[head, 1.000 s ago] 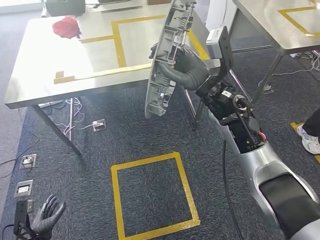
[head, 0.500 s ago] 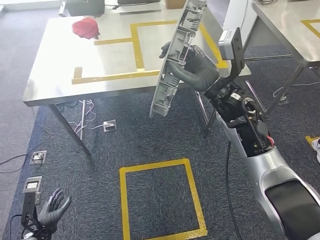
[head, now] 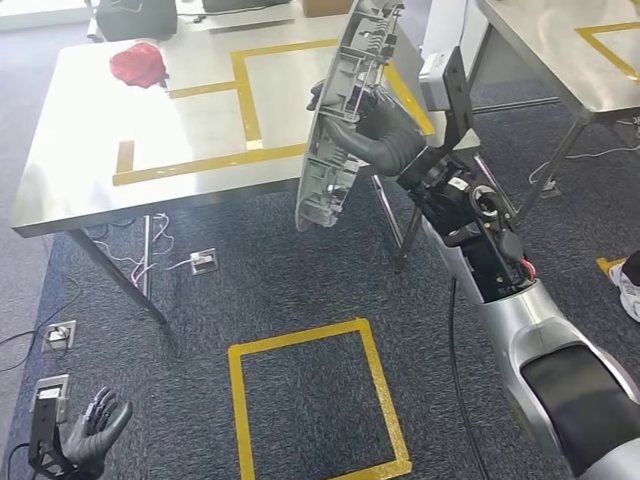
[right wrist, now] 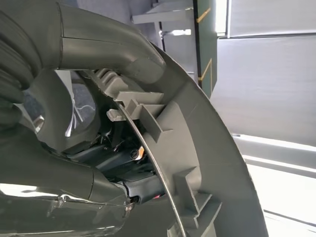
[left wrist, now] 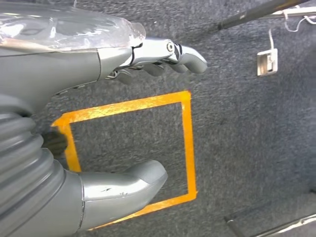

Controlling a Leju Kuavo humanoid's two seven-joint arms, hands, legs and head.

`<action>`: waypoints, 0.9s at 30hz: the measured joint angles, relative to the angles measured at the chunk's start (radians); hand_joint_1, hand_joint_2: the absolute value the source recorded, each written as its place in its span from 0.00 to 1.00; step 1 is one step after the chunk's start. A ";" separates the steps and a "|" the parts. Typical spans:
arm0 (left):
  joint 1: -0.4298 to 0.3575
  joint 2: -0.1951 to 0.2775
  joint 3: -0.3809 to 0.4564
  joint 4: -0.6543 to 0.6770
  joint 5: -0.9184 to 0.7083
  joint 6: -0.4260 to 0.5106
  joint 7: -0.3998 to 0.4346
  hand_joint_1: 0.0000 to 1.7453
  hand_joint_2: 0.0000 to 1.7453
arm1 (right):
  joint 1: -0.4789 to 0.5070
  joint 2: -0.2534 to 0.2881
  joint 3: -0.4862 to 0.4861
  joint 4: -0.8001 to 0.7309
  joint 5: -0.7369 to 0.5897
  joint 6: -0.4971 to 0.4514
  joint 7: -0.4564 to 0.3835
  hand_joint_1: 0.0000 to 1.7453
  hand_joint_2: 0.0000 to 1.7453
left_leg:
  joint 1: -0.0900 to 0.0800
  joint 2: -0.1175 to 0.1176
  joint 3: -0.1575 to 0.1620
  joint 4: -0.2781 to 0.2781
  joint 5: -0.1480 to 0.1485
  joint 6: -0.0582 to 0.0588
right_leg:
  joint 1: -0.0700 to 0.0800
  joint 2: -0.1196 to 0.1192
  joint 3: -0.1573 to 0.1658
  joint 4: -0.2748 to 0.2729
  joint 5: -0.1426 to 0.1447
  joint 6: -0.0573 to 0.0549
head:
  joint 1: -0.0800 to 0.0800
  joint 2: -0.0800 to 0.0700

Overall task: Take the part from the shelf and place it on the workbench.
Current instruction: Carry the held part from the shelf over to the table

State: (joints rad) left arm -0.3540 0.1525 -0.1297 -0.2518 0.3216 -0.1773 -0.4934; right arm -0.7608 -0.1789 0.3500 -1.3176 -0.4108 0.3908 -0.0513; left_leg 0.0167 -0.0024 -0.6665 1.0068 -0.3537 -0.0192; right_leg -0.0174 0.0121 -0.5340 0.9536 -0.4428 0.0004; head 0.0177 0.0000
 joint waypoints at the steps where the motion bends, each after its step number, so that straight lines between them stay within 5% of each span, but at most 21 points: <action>1: 0.000 0.000 0.000 0.000 0.000 0.000 0.000 0.00 1.00 | -0.002 0.000 -0.001 0.000 0.000 -0.002 -0.001 1.00 1.00 | -0.002 0.001 0.015 -0.032 0.005 0.005 | 0.002 0.000 0.002 0.000 -0.005 0.006 | -0.001 0.000; 4: 0.002 -0.001 0.000 0.000 -0.003 0.001 0.003 0.00 1.00 | -0.005 -0.002 -0.005 0.000 0.000 -0.010 0.005 1.00 1.00 | -0.003 0.000 0.029 -0.046 -0.014 0.026 | 0.003 0.000 0.008 0.006 -0.014 0.023 | 0.005 0.000; 6: 0.000 -0.002 0.000 0.000 -0.005 0.001 0.005 0.00 1.00 | -0.006 -0.005 -0.010 -0.003 -0.002 -0.017 0.016 1.00 1.00 | -0.002 -0.001 0.044 -0.050 -0.022 0.040 | 0.001 -0.003 -0.010 0.055 -0.041 0.030 | 0.011 0.000; 9: 0.000 -0.003 0.000 0.000 -0.007 0.001 0.008 0.00 1.00 | -0.003 -0.008 -0.017 -0.010 -0.007 -0.025 0.027 1.00 1.00 | -0.005 -0.002 0.063 -0.050 -0.036 0.053 | 0.000 -0.005 -0.115 0.258 -0.118 0.034 | 0.025 0.000; 11: 0.003 -0.004 0.000 0.000 -0.007 0.001 0.009 0.00 1.00 | 0.006 -0.011 -0.019 -0.011 -0.010 -0.027 0.030 1.00 1.00 | -0.007 -0.004 0.079 -0.050 -0.049 0.053 | 0.001 -0.005 -0.164 0.316 -0.113 0.034 | 0.032 0.000; 14: 0.004 -0.006 0.000 0.000 -0.007 0.001 0.010 0.00 1.00 | 0.013 -0.013 -0.022 -0.013 -0.013 -0.028 0.032 1.00 1.00 | -0.008 -0.006 0.115 -0.050 -0.073 0.047 | 0.002 -0.005 -0.118 0.145 0.023 0.026 | 0.043 0.000; 16: 0.002 -0.007 0.000 0.000 -0.007 0.001 0.011 0.00 1.00 | 0.011 -0.013 -0.023 -0.017 -0.013 -0.027 0.031 1.00 1.00 | -0.008 -0.006 0.127 -0.052 -0.084 0.039 | 0.009 -0.005 -0.083 0.036 0.068 0.017 | 0.045 0.000; 21: 0.000 -0.009 0.000 0.000 -0.007 0.001 0.012 0.00 1.00 | 0.009 -0.013 -0.027 -0.026 -0.014 -0.029 0.032 1.00 1.00 | -0.009 -0.003 0.106 0.006 -0.097 0.016 | 0.009 -0.007 -0.042 -0.012 0.057 -0.011 | 0.041 0.000; 25: 0.001 -0.007 0.000 0.000 -0.007 0.002 0.012 0.00 1.00 | 0.010 -0.013 -0.029 -0.030 -0.012 -0.029 0.032 1.00 1.00 | -0.004 -0.003 -0.054 0.247 -0.174 -0.002 | 0.007 -0.005 -0.023 -0.016 0.041 -0.022 | 0.019 0.000; 27: 0.004 -0.007 0.000 0.000 -0.007 0.002 0.012 0.00 1.00 | 0.012 -0.013 -0.030 -0.030 -0.012 -0.029 0.032 1.00 1.00 | -0.002 -0.002 -0.085 0.240 -0.147 -0.003 | 0.007 -0.002 -0.009 -0.016 0.028 -0.021 | 0.012 0.000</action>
State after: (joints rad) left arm -0.3498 0.1458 -0.1301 -0.2521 0.3143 -0.1751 -0.4813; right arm -0.7493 -0.1919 0.3204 -1.3478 -0.4229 0.3616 -0.0196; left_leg 0.0147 -0.0049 -0.7512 1.2471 -0.5004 -0.0219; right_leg -0.0108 0.0102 -0.5431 0.9378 -0.4148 -0.0202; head 0.0298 0.0000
